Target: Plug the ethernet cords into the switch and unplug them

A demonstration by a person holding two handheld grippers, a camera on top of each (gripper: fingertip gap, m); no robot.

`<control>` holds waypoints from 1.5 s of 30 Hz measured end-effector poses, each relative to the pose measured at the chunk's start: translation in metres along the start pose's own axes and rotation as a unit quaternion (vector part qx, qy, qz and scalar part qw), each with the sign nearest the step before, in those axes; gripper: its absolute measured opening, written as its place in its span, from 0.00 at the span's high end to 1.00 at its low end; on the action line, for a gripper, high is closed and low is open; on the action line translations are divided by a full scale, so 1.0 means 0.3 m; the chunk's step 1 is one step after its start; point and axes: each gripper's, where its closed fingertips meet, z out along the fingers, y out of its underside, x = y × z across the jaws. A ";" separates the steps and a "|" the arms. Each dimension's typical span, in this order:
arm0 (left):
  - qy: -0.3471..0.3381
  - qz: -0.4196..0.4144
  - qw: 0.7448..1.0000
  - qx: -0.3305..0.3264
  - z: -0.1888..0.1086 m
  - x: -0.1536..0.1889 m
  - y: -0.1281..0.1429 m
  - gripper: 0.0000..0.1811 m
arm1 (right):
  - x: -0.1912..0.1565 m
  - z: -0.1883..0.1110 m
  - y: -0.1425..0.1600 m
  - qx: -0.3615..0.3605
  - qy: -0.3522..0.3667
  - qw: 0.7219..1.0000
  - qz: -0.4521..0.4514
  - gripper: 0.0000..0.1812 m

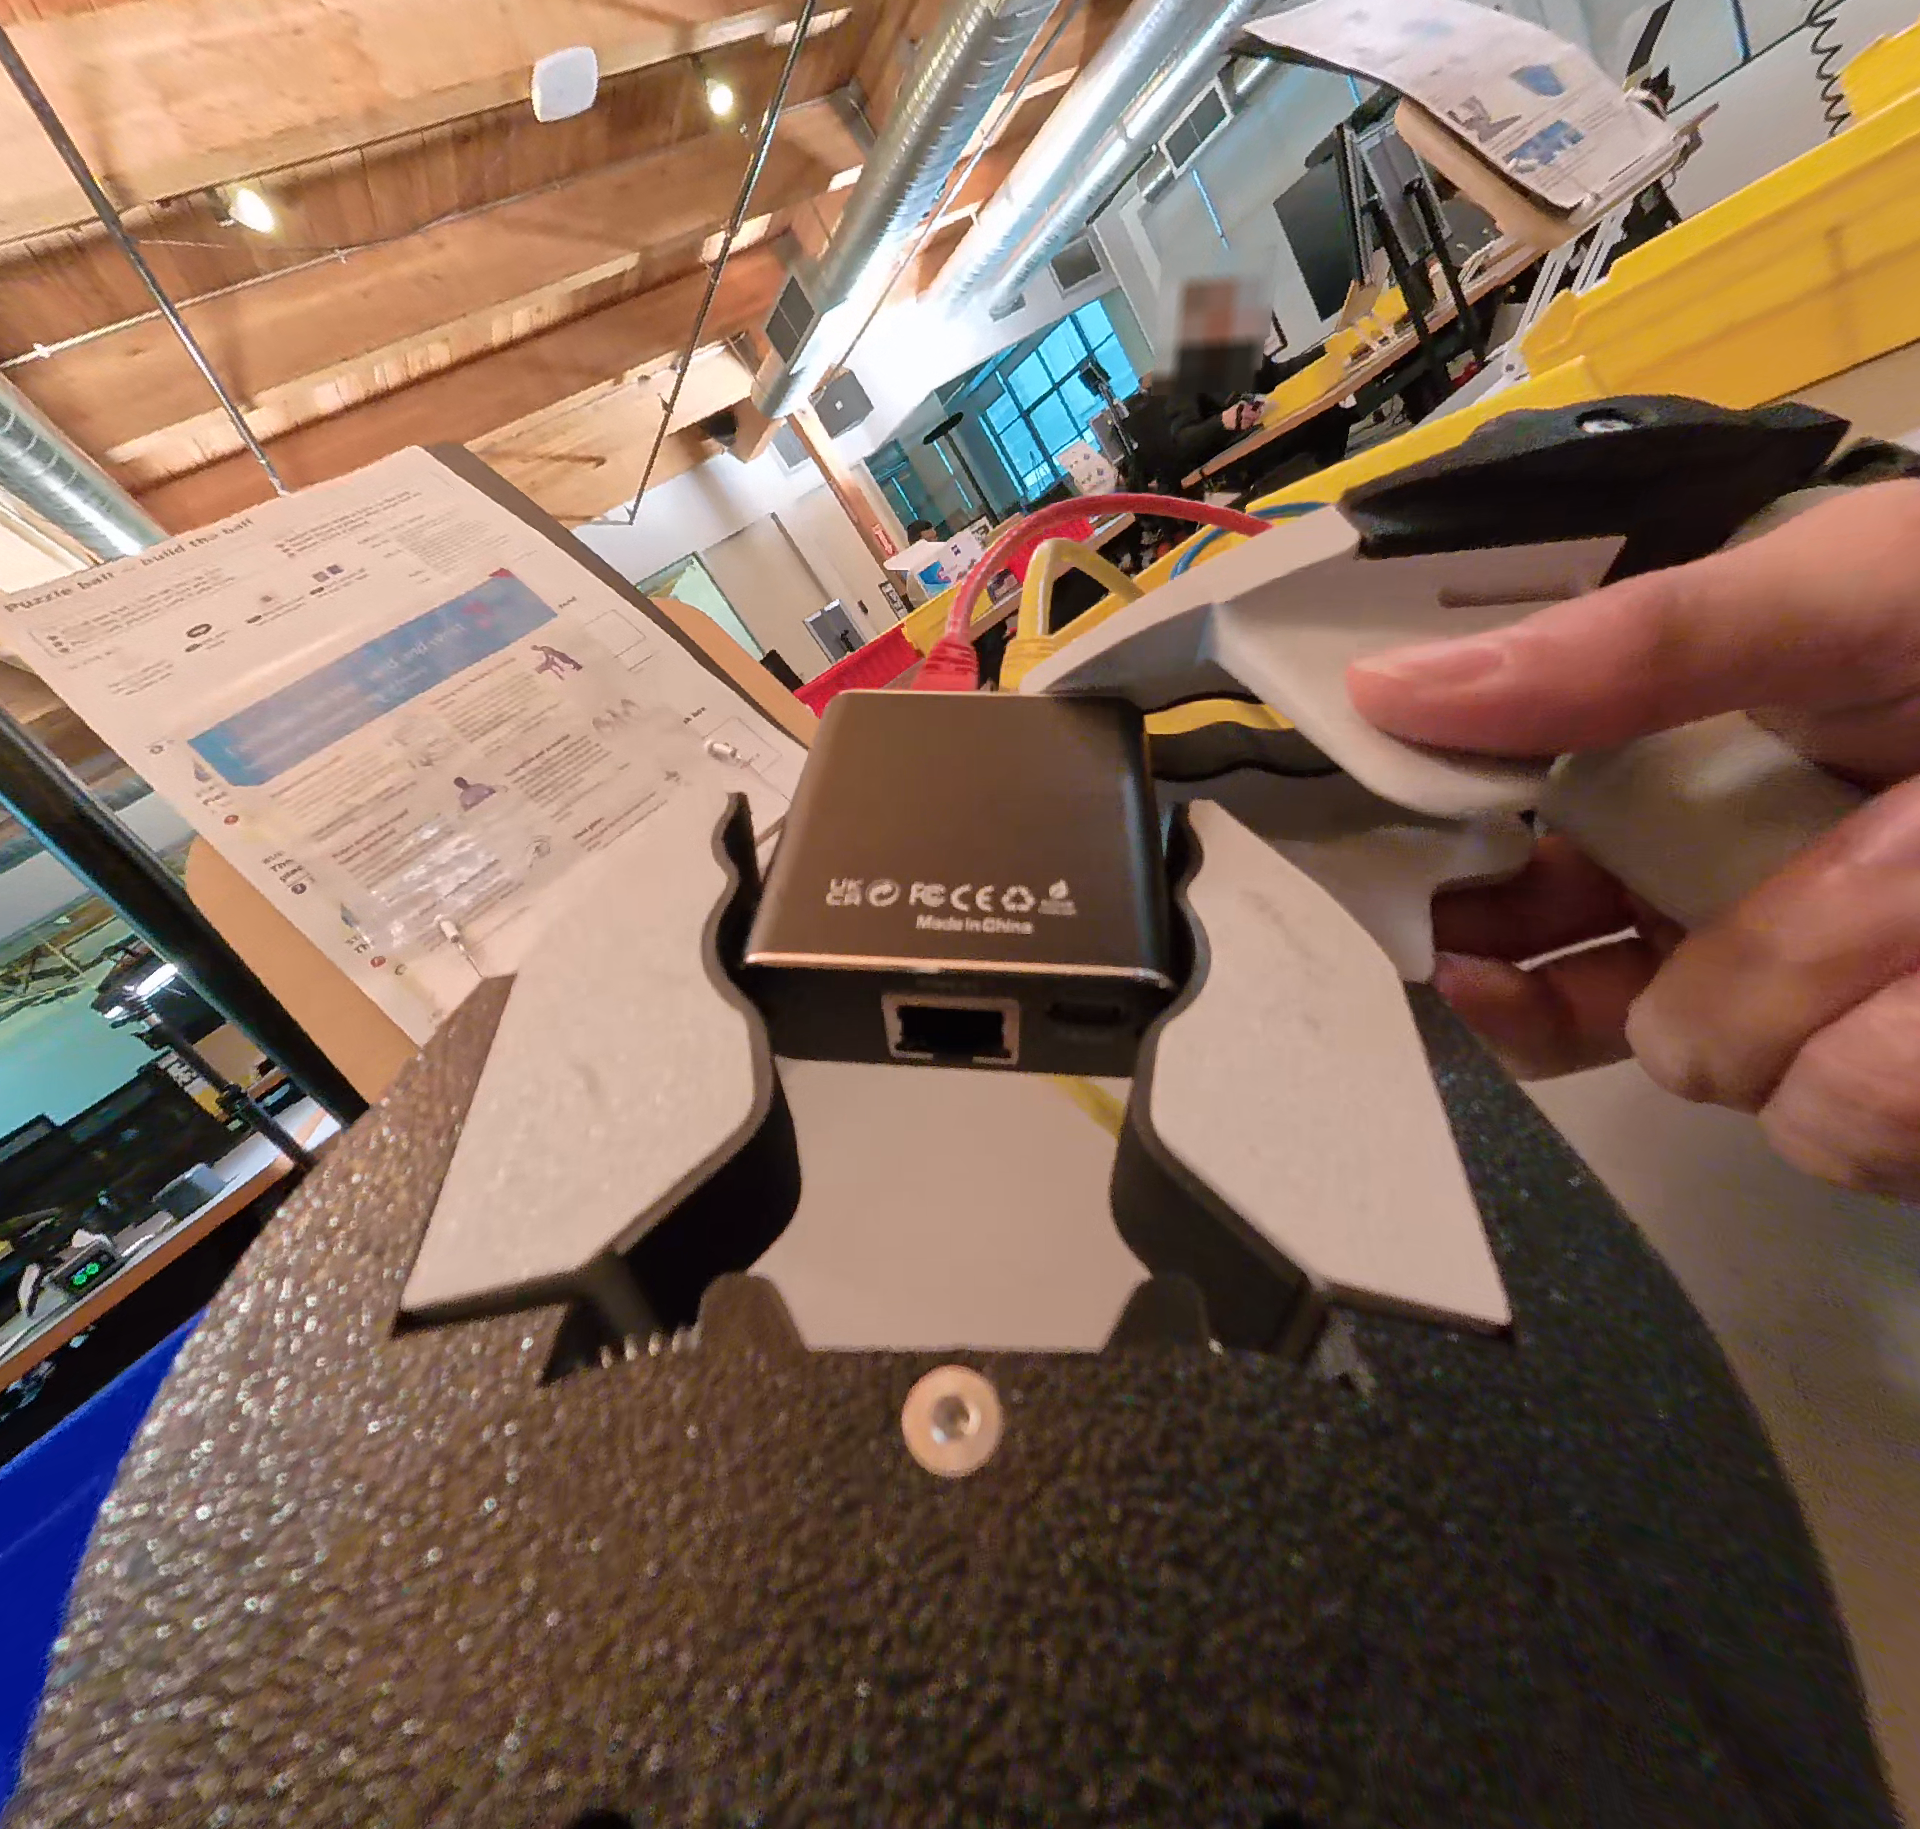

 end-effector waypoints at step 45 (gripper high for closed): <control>-0.099 -0.138 0.985 0.027 -0.078 -0.295 -0.050 0.59 | -0.037 -0.103 0.255 -0.412 0.059 0.870 -0.265 0.93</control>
